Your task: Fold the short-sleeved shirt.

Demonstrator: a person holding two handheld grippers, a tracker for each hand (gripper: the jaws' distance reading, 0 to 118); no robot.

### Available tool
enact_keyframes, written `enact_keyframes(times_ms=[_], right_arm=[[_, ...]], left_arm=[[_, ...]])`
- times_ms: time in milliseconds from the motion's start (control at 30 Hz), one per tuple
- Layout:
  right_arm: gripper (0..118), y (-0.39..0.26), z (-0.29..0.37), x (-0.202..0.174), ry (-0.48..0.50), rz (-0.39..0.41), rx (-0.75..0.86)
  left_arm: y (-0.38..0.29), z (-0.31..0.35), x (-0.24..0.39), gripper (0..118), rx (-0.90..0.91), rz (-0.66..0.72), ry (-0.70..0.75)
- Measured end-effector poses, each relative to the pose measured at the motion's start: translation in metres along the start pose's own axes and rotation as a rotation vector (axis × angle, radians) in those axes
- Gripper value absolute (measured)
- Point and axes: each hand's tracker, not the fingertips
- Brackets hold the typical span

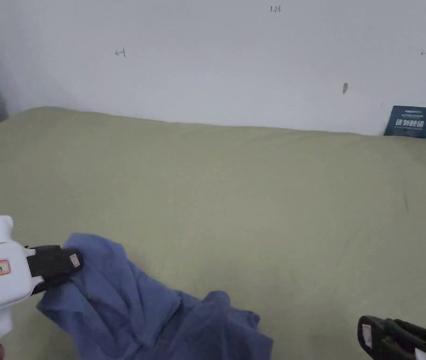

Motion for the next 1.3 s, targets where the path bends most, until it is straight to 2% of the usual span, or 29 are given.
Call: enact_keyframes(times_ms=[167,400,533,567,600,633,667,700,800,833,933,967,1033,1067,1167,1300], right_arm=[[2,-0.001,-0.002,-0.007,0.027,0.004,-0.005],[2,-0.009,0.001,-0.009,0.039,0.003,-0.023],[2,-0.01,0.008,-0.004,0.031,-0.002,-0.024],[2,-0.009,0.01,-0.002,0.025,-0.006,-0.021],[2,-0.009,0.012,0.0,0.021,-0.009,-0.018],[2,-0.008,0.015,0.002,0.019,-0.012,-0.016],[2,-0.008,0.018,0.005,0.017,-0.019,-0.012],[2,-0.008,0.02,0.008,0.015,-0.025,-0.007],[2,-0.007,0.025,0.014,-0.004,-0.037,0.004],[2,-0.007,0.025,0.016,-0.011,-0.037,0.008],[2,-0.007,0.021,0.018,-0.016,-0.045,0.012],[2,-0.007,0.019,0.017,-0.014,-0.049,0.011],[2,-0.009,0.014,0.015,-0.009,-0.052,0.01],[2,-0.01,0.012,0.014,-0.005,-0.052,0.006],[2,-0.014,0.005,0.008,0.011,-0.041,0.005],[2,-0.014,-0.013,-0.001,0.066,-0.003,0.019]], left_arm=[[0.012,0.012,0.018,11,0.065,-0.188,0.143],[-0.051,-0.037,0.061,11,-0.093,-0.332,0.132],[-0.093,-0.066,0.094,12,-0.199,-0.417,0.073],[-0.101,-0.074,0.1,18,-0.228,-0.445,0.09],[-0.11,-0.079,0.104,30,-0.255,-0.456,0.087],[-0.121,-0.084,0.109,45,-0.285,-0.439,0.078],[-0.129,-0.089,0.111,69,-0.322,-0.419,0.054],[-0.138,-0.091,0.115,79,-0.363,-0.367,0.023],[-0.15,-0.089,0.122,80,-0.379,-0.277,-0.017],[-0.147,-0.087,0.121,80,-0.339,-0.283,-0.028],[-0.129,-0.068,0.128,75,-0.284,-0.189,-0.191],[-0.121,-0.06,0.128,68,-0.255,-0.163,-0.246],[-0.104,-0.046,0.126,31,-0.204,-0.131,-0.319],[-0.097,-0.041,0.121,8,-0.169,-0.115,-0.356],[-0.076,-0.038,0.099,0,-0.071,-0.145,-0.385],[-0.06,-0.032,0.061,0,-0.029,-0.196,-0.221]])
